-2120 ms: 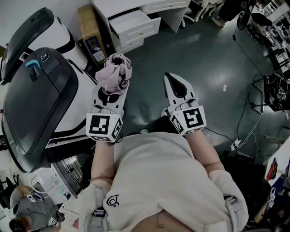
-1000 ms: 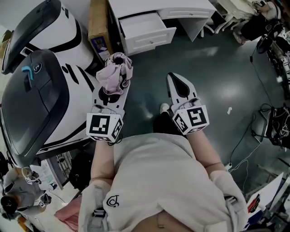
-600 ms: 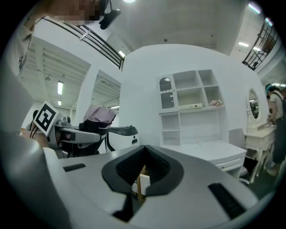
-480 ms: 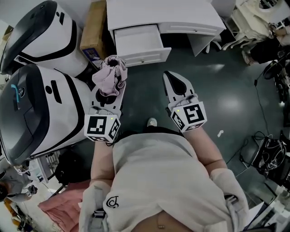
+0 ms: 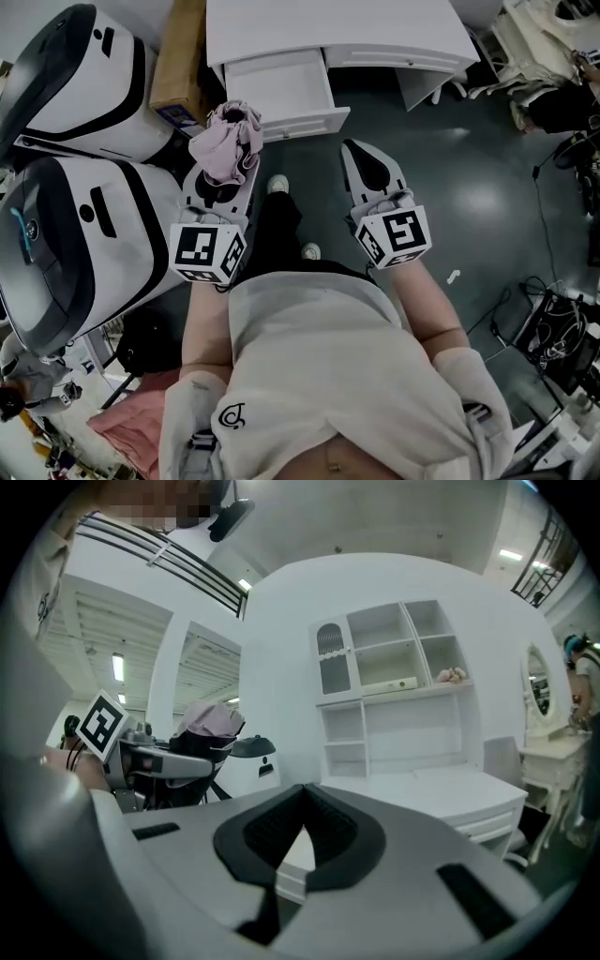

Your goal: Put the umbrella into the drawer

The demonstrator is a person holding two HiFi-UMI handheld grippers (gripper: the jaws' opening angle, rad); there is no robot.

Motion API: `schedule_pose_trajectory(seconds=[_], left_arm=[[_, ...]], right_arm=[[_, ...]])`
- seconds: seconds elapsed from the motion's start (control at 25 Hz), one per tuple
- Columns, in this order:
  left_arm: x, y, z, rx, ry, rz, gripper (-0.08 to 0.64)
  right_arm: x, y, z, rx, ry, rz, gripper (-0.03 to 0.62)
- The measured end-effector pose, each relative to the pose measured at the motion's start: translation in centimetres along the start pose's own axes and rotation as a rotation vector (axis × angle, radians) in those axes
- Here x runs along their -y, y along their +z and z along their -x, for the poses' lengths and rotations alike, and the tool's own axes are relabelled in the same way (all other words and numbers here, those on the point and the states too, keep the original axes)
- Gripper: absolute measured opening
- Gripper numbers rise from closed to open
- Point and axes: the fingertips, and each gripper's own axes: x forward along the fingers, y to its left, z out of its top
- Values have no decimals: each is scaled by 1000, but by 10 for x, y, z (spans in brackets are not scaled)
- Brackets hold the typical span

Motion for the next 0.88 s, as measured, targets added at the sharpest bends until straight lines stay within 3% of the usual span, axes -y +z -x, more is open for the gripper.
schedule_pose_trajectory(seconds=[0.24, 0.48, 0.88], left_arm=[[-35, -8, -77, -32, -72, -7, 225], [-83, -24, -165, -122, -168, -17, 225], [-118, -101, -247, -332, -309, 12, 225]], right_arm=[[37, 4, -59, 5, -70, 49, 6], [74, 2, -136, -32, -143, 24, 6], [101, -22, -206, -119, -202, -2, 6]])
